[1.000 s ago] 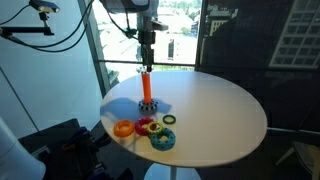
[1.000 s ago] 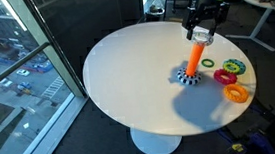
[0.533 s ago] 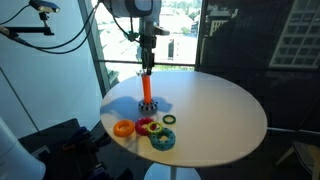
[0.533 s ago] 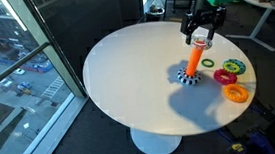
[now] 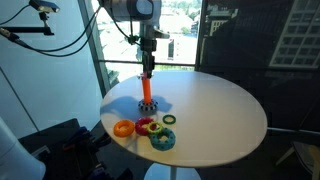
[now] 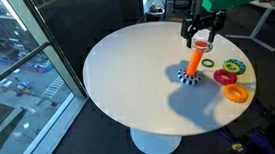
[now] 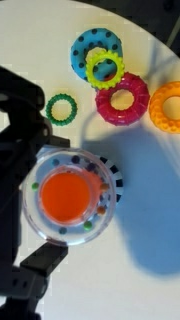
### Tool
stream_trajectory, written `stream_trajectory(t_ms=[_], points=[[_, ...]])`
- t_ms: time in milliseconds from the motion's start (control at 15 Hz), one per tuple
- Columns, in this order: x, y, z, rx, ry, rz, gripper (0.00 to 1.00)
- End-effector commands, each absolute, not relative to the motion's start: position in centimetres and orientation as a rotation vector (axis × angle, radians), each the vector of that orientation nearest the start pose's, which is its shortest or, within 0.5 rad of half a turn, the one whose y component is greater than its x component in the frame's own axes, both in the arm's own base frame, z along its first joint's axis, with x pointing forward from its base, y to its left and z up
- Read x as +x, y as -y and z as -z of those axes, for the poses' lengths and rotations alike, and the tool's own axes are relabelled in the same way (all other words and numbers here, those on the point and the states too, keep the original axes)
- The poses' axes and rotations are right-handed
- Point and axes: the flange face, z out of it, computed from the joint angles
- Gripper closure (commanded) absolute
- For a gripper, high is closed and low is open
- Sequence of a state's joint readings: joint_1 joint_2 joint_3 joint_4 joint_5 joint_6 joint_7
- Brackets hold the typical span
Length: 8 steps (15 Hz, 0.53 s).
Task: Pick up the clear ring and put it on the ring holder
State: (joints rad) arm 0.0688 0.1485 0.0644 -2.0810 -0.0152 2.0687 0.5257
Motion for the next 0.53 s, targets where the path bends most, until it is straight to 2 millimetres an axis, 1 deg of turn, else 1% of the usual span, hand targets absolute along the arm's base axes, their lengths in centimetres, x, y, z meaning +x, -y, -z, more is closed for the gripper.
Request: stream_trajectory(t_ms=[0, 467], points=[[55.3, -7.5, -33.9, -3.157, -0.653, -0.222, 0.31], [55.5, -7.7, -32.2, -3.151, -0.655, -0.227, 0.31]])
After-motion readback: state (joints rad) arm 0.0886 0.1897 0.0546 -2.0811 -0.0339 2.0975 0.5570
